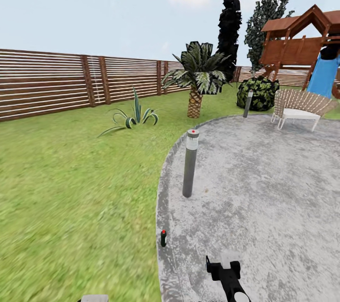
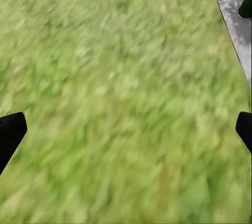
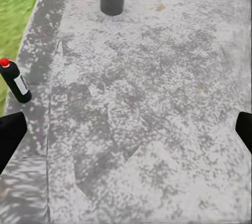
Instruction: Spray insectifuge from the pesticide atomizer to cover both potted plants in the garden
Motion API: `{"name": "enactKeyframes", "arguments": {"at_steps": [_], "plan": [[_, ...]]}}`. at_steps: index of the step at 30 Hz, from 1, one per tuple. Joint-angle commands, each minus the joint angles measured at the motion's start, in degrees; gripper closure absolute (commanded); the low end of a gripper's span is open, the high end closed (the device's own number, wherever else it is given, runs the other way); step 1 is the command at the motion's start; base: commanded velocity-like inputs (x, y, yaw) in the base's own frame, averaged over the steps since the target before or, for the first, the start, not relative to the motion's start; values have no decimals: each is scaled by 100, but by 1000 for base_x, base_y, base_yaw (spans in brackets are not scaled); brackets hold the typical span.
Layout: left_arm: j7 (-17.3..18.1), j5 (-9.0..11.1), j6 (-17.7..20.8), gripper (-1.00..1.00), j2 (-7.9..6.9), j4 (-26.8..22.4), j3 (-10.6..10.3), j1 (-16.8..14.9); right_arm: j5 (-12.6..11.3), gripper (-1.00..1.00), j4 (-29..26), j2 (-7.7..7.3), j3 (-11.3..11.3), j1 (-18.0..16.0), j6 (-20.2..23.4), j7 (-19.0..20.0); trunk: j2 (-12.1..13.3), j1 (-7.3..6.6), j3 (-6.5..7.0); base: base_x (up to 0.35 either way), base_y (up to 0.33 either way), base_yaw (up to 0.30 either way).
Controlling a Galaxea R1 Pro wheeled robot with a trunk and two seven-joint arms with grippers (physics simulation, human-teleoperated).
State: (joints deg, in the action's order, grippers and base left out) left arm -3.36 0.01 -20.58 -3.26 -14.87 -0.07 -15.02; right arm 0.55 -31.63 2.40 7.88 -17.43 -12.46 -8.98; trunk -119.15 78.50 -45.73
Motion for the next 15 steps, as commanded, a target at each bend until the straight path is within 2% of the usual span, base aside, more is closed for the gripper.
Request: {"name": "enactKeyframes", "arguments": {"at_steps": [1, 5, 8, 9, 11, 12, 15], "plan": [[-15, -4, -17, -100, 0, -1, -2, -1, 4, -100, 7, -3, 31, -6, -11, -53, -2, -1, -5, 4, 0, -300], [-21, 6, 21, -100, 57, -48, -4, -49, 3, -100, 7, -3, 22, -6, -11, -57, -2, -1, -5, 1, 0, -300], [-62, 4, 72, -100, 186, -142, -13, -214, 6, -100, 6, -3, 15, -6, -11, -59, -2, -1, -5, 0, 0, -300], [-126, -11, 96, -100, 281, -167, -16, -451, 8, -100, 2, -6, 9, -6, -11, -59, -2, -1, -5, 0, 0, -300], [-262, -13, 118, -100, 352, -159, -16, -746, 12, -100, -3, -9, 7, -6, -15, -59, -2, -1, -5, 0, 0, -283], [-448, 0, 170, -100, 395, -153, -10, -1028, 14, -100, -9, -20, 0, -6, -12, -55, -2, -1, -5, 0, 0, -149], [-685, 17, 407, -100, 519, -155, -10, -1446, 11, -100, -57, -36, -16, -6, -5, -52, -2, -1, -5, 0, 0, -68]]}}
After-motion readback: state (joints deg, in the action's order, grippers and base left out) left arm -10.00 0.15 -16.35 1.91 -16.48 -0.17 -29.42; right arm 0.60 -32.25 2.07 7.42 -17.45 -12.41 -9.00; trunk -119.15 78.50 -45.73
